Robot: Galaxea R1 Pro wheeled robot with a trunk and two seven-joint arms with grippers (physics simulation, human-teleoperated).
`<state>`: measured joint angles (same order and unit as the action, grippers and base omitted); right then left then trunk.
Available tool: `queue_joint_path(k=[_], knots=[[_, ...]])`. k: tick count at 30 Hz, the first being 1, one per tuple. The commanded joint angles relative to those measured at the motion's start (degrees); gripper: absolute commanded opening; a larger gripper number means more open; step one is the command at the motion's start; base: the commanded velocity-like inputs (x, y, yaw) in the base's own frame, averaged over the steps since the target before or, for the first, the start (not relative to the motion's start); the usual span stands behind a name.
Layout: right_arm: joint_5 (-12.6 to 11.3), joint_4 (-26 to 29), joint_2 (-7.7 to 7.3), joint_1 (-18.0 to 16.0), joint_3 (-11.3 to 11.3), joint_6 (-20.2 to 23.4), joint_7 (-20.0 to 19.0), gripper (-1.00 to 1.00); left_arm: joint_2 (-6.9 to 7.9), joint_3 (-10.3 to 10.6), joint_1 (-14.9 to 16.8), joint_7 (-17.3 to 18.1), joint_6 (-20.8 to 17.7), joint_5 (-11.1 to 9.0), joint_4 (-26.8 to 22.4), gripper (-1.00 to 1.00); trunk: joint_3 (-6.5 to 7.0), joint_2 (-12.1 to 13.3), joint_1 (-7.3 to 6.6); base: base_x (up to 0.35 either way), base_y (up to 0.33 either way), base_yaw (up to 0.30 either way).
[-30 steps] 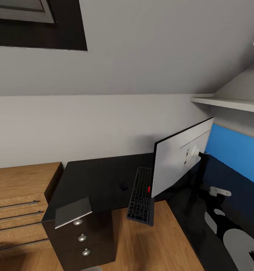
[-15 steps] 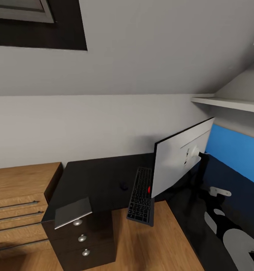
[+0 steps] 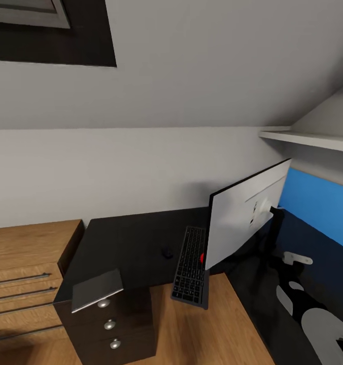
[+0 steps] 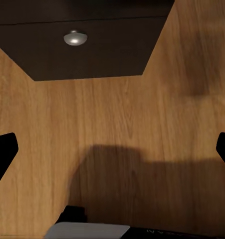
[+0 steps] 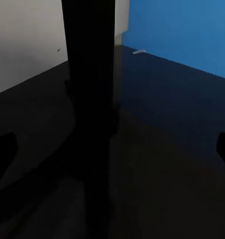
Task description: In the bedroom, organize the workspace by keeping the computer under the desk, ensuring the monitor is on the desk, placing the keyboard on the desk next to the monitor, placing the mouse on the desk next to the keyboard, moving the folder from the swivel chair onto the desk next to the mouse, stacking the notebook on top of the folder with the pen on top of the notebook, and positioning the swivel chair next to the desk.
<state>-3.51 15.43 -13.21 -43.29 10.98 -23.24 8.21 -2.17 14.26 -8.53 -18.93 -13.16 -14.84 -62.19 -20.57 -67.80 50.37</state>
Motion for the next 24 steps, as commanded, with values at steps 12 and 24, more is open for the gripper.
queue_joint_path(k=[12,24], knots=[[-0.4,-2.0,-0.52,0.0,-0.1,1.1,0.2,1.0,-0.07,0.2,0.0,-0.4,-0.2,-0.5,1.0,1.0,-0.05,0.0,0.01,0.156,-0.058,0.0],[-0.4,-2.1,-0.8,0.0,-0.1,1.9,0.3,1.0,-0.08,0.2,0.0,-0.4,-0.2,-0.5,1.4,1.0,-0.05,0.0,0.01,0.059,-0.053,0.0]])
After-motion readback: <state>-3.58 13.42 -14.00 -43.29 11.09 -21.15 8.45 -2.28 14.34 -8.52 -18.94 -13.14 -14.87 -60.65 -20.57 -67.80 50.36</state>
